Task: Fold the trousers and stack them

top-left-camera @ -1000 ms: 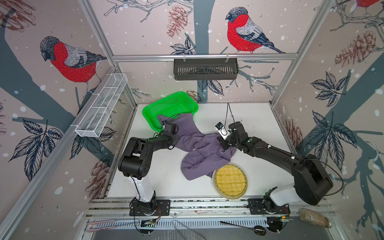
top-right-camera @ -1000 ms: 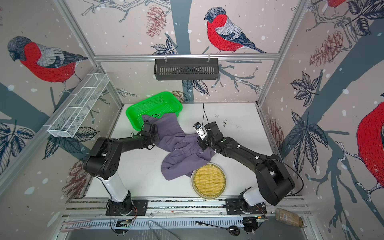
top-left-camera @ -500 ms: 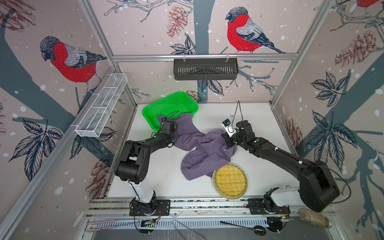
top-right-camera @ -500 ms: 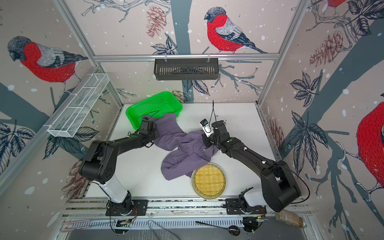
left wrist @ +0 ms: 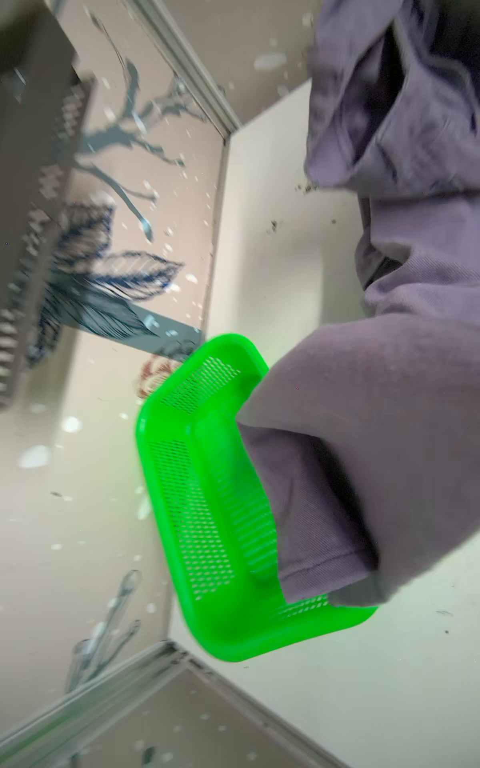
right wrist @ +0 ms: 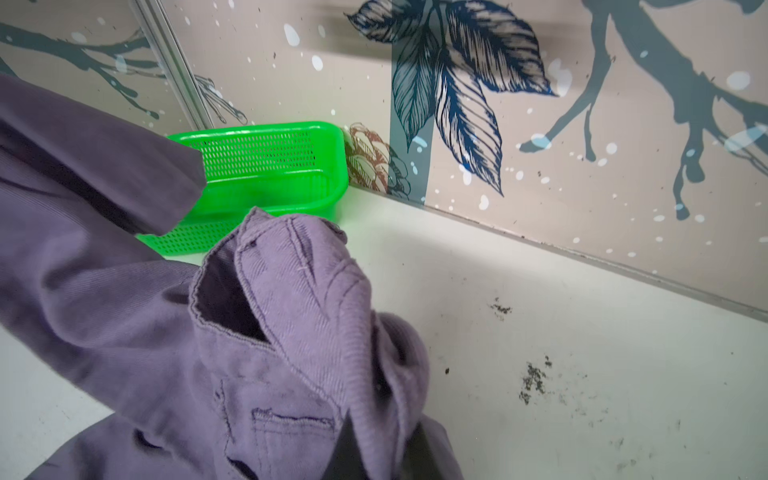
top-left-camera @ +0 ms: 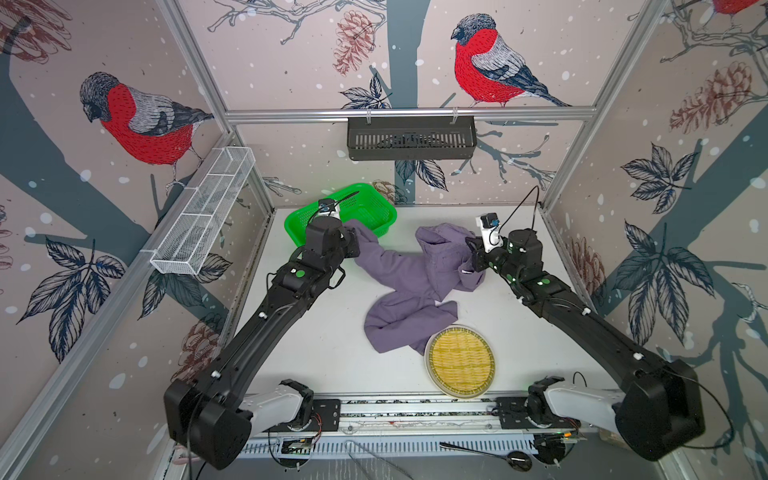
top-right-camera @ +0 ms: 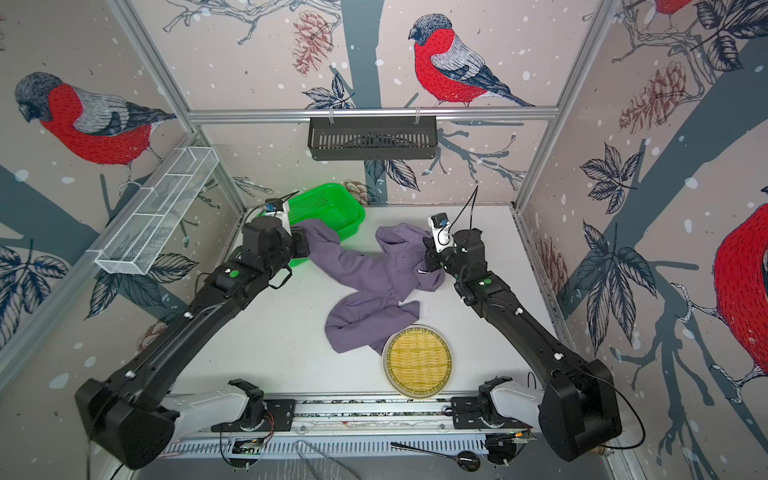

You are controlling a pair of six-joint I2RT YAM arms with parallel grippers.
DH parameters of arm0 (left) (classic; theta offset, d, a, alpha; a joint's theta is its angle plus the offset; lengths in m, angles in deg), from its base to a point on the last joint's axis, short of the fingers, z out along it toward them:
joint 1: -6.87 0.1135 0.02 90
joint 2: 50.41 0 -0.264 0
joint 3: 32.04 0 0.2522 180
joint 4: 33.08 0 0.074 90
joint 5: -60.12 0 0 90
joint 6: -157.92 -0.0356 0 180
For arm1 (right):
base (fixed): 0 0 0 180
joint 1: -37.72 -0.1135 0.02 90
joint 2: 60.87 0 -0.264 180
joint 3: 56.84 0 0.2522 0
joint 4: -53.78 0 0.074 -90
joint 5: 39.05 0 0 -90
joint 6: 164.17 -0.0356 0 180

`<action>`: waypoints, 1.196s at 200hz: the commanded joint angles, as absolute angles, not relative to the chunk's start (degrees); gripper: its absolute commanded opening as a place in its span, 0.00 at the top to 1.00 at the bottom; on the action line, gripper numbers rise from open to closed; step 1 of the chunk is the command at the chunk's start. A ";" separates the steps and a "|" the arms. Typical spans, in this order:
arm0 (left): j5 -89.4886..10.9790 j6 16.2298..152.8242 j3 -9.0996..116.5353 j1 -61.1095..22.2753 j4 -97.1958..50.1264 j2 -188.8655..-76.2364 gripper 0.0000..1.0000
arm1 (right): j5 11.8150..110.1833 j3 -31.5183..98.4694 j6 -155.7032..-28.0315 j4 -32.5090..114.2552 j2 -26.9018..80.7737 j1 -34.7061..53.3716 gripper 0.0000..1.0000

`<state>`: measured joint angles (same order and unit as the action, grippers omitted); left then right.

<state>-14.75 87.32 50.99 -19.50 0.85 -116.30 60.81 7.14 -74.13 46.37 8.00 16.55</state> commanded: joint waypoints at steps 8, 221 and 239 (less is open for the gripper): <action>-3.07 88.94 56.52 -25.14 14.49 -111.74 1.00 | 62.18 8.47 -74.88 51.80 8.03 17.28 0.96; -24.48 93.23 28.39 -28.06 10.47 -120.38 0.23 | 43.42 -0.59 -85.22 38.37 14.25 33.50 0.33; -24.36 92.46 28.55 -31.57 10.75 -117.97 0.15 | 43.64 -0.01 -85.59 37.69 12.53 34.21 0.27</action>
<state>-22.57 94.82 27.93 -28.28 8.39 -120.36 50.15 -0.97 -85.94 40.06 14.40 33.55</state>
